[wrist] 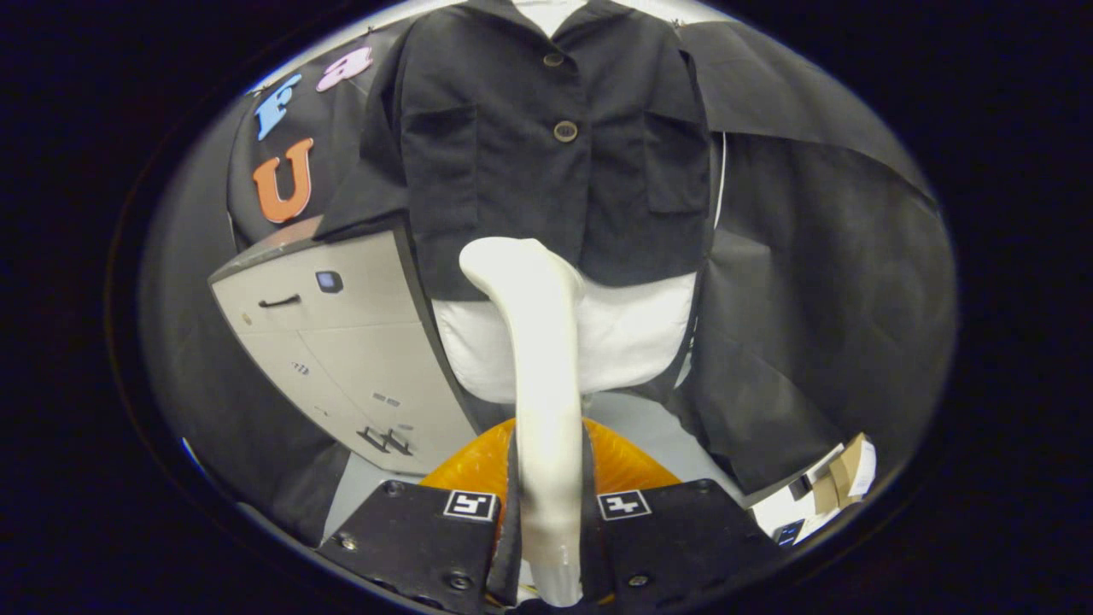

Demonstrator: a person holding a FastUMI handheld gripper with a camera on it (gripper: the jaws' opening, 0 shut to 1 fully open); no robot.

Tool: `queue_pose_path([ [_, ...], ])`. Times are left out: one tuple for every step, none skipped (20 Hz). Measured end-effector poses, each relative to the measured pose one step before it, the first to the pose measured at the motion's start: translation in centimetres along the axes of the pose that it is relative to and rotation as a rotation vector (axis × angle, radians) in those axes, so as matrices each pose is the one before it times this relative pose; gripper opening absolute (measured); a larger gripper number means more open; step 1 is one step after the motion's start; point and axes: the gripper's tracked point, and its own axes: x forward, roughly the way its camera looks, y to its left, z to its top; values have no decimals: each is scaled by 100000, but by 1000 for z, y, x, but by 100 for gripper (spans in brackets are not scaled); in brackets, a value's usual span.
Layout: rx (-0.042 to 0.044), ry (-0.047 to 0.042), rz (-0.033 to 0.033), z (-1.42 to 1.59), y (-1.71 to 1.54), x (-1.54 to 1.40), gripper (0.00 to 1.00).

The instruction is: Iron the clothes twice with a garment steamer, once on the left side and once on the right side.

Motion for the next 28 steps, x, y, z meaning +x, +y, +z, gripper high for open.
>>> queue_pose_path([
  [1042,-3433,675,1580,-361,-1054,30],
  [689,-3271,175,1806,-473,-1026,30],
  [970,-3899,3,2089,-793,-930,30],
  [981,-4154,-55,2518,-790,-735,30],
  [1194,-4885,-252,2610,-802,-504,30],
  [1071,-4808,-679,2591,-720,-100,30],
  [1109,-4481,-409,2495,-647,85,30],
  [630,-4101,198,2426,-395,206,30],
  [702,-3913,585,2423,-318,318,30],
  [708,-4045,784,2264,-383,557,30],
  [1014,-4008,883,2281,-229,645,30],
  [-44,-3640,1143,1986,-169,682,30],
  [607,-3416,957,1984,-169,865,30],
  [487,-2970,1418,1921,-161,954,30],
  [1839,-1875,2427,1581,30,932,30],
  [2354,-1183,2431,1284,284,840,30],
  [295,-2025,1533,1281,8,910,30],
  [-1570,-2066,644,777,-205,953,30],
  [-1582,-2679,1027,962,-189,749,30],
  [-1162,-2557,1205,1091,101,671,30],
  [-669,-2960,1196,889,145,547,30],
  [-365,-2943,618,788,59,582,30],
  [-390,-2415,-276,575,-109,568,30],
  [-253,-2113,-390,264,-337,480,30],
  [717,-1868,57,406,-73,309,30],
  [977,-1776,91,297,235,191,30],
  [317,-1334,-377,313,-43,233,30],
  [-737,-1051,-225,155,-184,429,30],
])
